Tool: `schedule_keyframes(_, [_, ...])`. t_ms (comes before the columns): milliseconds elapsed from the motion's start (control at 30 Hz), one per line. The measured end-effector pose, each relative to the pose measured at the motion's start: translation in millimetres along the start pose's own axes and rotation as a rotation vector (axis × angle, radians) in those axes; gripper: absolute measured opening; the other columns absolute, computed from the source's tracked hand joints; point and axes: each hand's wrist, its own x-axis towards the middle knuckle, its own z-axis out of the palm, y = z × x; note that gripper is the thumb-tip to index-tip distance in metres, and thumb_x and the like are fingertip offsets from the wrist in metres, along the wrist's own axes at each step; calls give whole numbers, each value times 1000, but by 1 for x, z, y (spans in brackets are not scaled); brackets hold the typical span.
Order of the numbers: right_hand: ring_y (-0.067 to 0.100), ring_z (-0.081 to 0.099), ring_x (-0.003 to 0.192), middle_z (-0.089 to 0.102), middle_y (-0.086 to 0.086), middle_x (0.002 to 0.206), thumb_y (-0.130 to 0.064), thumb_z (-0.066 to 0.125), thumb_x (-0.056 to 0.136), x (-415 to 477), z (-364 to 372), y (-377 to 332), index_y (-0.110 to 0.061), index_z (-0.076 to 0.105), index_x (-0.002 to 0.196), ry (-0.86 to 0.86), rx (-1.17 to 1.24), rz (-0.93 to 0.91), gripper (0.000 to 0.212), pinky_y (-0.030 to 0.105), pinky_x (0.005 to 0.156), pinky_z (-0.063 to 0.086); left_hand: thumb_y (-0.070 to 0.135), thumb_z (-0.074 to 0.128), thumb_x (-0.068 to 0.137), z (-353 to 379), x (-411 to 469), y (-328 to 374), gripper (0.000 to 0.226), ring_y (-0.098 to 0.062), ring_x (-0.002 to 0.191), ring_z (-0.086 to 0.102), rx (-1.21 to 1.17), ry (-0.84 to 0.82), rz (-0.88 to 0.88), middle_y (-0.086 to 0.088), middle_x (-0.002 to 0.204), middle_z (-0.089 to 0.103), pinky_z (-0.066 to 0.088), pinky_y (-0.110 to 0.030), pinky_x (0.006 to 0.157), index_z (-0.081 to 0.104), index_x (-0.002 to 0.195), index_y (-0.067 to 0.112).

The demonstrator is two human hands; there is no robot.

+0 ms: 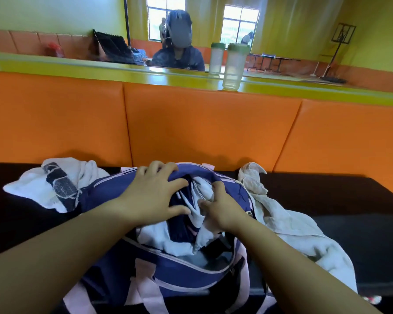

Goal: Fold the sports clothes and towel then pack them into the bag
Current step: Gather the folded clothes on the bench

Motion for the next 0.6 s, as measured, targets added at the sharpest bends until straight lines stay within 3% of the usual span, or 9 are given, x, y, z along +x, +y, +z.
schedule_keyframes(133, [28, 58, 86, 58, 9, 94, -35, 50, 93, -3, -9, 7, -19, 31, 118, 20, -76, 20, 36, 40, 78, 47, 59, 50, 85, 10, -2, -1, 66, -29, 132, 19, 142, -191, 2, -1, 150, 12, 26, -45, 104, 25, 143, 36])
schedule_keyframes(200, [28, 58, 94, 59, 7, 104, -43, 49, 93, -7, -14, 15, -17, 35, 118, 86, -326, -12, 39, 39, 76, 45, 51, 47, 91, 18, -8, -10, 56, -28, 131, 27, 122, -115, 33, -1, 150, 20, 31, -44, 101, 28, 141, 37])
schedule_keyframes(267, [30, 57, 99, 57, 5, 110, -51, 48, 91, -12, -16, 23, -18, 39, 117, 201, -590, -89, 42, 36, 68, 42, 42, 52, 90, 23, -13, -18, 43, -27, 113, 50, 93, 32, 95, -1, 135, 47, 46, -41, 84, 41, 131, 36])
schedule_keyframes(333, [34, 57, 95, 55, 7, 107, -45, 56, 87, -14, -16, 28, -17, 47, 116, 348, -727, -265, 41, 36, 65, 42, 36, 71, 77, 23, -17, -25, 46, -26, 95, 57, 112, 59, 100, -1, 119, 58, 50, -38, 67, 49, 117, 32])
schedule_keyframes(433, [37, 57, 87, 60, 13, 109, -27, 55, 78, -13, -13, 23, -15, 57, 110, 539, -720, -721, 35, 40, 66, 47, 51, 85, 49, 33, -20, -29, 64, -28, 94, 48, 177, -18, 98, -6, 119, 51, 51, -40, 62, 60, 103, 28])
schedule_keyframes(500, [35, 52, 100, 60, 11, 124, -23, 51, 79, -12, -11, 12, -18, 61, 117, 448, -749, -991, 39, 42, 80, 43, 59, 83, 44, 33, -19, -24, 64, -28, 96, 41, 218, -70, 77, -7, 122, 44, 50, -41, 65, 66, 97, 27])
schedule_keyframes(600, [30, 43, 116, 58, -3, 132, -35, 48, 79, -4, -9, 6, -29, 65, 117, 215, -1033, -1138, 42, 40, 90, 36, 62, 62, 75, 35, -16, -17, 55, -30, 119, 26, 264, -106, 80, -8, 146, 24, 38, -47, 90, 58, 121, 31])
